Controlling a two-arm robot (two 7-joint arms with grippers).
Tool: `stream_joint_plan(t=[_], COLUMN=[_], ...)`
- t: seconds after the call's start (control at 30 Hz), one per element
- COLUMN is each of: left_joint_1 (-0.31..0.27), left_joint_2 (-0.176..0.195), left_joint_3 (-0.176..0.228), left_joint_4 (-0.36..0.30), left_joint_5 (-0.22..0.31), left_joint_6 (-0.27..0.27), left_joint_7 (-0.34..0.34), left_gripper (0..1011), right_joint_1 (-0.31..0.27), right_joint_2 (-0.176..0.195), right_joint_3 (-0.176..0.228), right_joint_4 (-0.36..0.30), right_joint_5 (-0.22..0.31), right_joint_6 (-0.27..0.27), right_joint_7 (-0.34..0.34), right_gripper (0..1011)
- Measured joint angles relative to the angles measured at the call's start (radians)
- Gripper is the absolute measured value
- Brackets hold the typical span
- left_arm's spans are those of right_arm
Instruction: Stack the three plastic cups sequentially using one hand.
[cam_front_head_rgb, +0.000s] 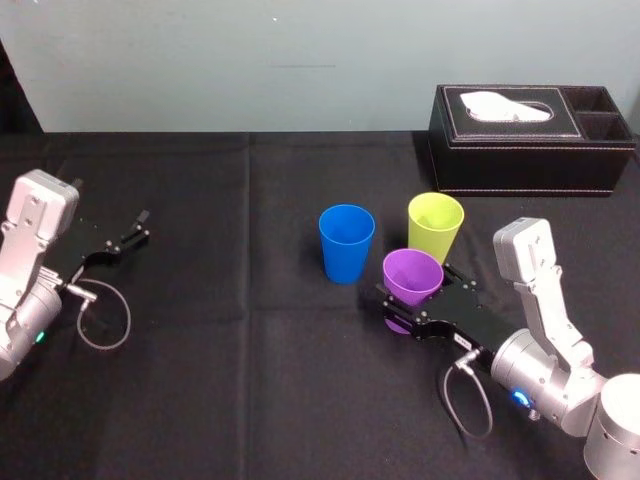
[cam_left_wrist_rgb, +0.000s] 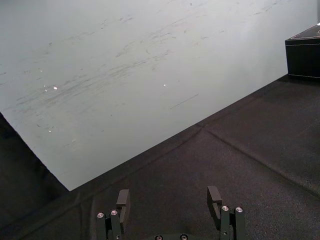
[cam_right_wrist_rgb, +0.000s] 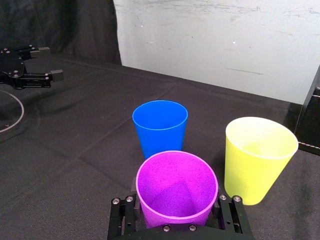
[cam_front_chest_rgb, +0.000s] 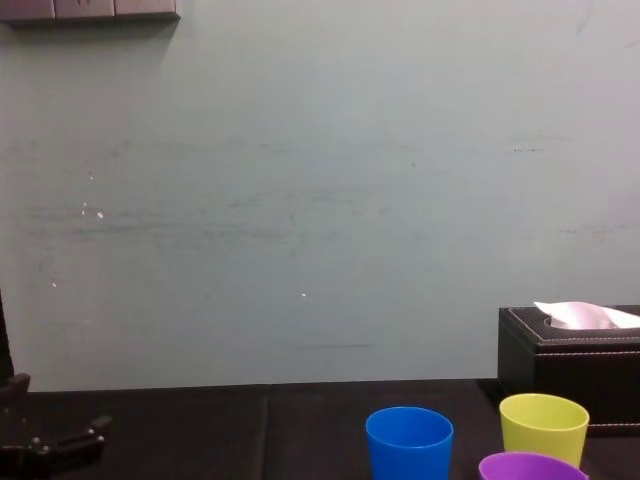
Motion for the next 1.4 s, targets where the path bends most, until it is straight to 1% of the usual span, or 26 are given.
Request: stream_joint_plan(t=[0.2, 0.33, 0.37, 0.43, 0.53, 0.63, 0.77, 0.87, 0.9, 0.97, 1.03, 1.07, 1.27, 1.3, 1.4], left_joint_1=[0.000, 0.000, 0.000, 0.000, 0.000, 0.000, 0.000, 0.000, 0.000, 0.000, 0.000, 0.000, 0.000, 0.000, 0.000], left_joint_2=[0.000, 0.000, 0.000, 0.000, 0.000, 0.000, 0.000, 0.000, 0.000, 0.000, 0.000, 0.000, 0.000, 0.000, 0.000], left_joint_3=[0.000, 0.000, 0.000, 0.000, 0.000, 0.000, 0.000, 0.000, 0.000, 0.000, 0.000, 0.000, 0.000, 0.000, 0.000], left_joint_4=[0.000, 0.000, 0.000, 0.000, 0.000, 0.000, 0.000, 0.000, 0.000, 0.000, 0.000, 0.000, 0.000, 0.000, 0.000], left_joint_5=[0.000, 0.000, 0.000, 0.000, 0.000, 0.000, 0.000, 0.000, 0.000, 0.000, 0.000, 0.000, 0.000, 0.000, 0.000], left_joint_6=[0.000, 0.000, 0.000, 0.000, 0.000, 0.000, 0.000, 0.000, 0.000, 0.000, 0.000, 0.000, 0.000, 0.000, 0.000], left_joint_7=[0.000, 0.000, 0.000, 0.000, 0.000, 0.000, 0.000, 0.000, 0.000, 0.000, 0.000, 0.000, 0.000, 0.000, 0.000], left_gripper=[1011, 1011, 1011, 1011, 1012, 1011, 1012, 1011, 1011, 1012, 1011, 1011, 1011, 1011, 1011], right_joint_1=[-0.002, -0.011, -0.015, -0.017, -0.016, -0.007, 0.032, 0.061, 0.082, 0.103, 0.142, 0.153, 0.208, 0.223, 0.246], right_joint_2=[0.001, 0.007, 0.010, 0.013, 0.022, 0.026, 0.025, 0.020, 0.015, 0.009, -0.005, -0.009, -0.032, -0.037, -0.047], right_joint_3=[0.001, 0.014, 0.022, 0.029, 0.044, 0.050, 0.054, 0.050, 0.047, 0.042, 0.031, 0.028, 0.005, -0.003, -0.016], right_joint_4=[-0.005, -0.043, -0.062, -0.080, -0.131, -0.155, -0.178, -0.175, -0.166, -0.155, -0.127, -0.117, -0.056, -0.037, -0.008], right_joint_5=[0.000, -0.008, -0.008, -0.008, -0.013, -0.016, -0.016, -0.015, -0.014, -0.011, -0.006, -0.004, 0.005, 0.005, 0.005], right_joint_6=[0.001, 0.008, 0.014, 0.023, 0.066, 0.092, 0.135, 0.152, 0.160, 0.167, 0.175, 0.175, 0.162, 0.153, 0.136], right_joint_7=[-0.001, 0.006, 0.012, 0.018, 0.025, 0.031, 0.045, 0.054, 0.060, 0.065, 0.076, 0.079, 0.099, 0.104, 0.113], right_gripper=[748, 733, 733, 733, 733, 733, 733, 733, 733, 733, 733, 732, 733, 733, 732])
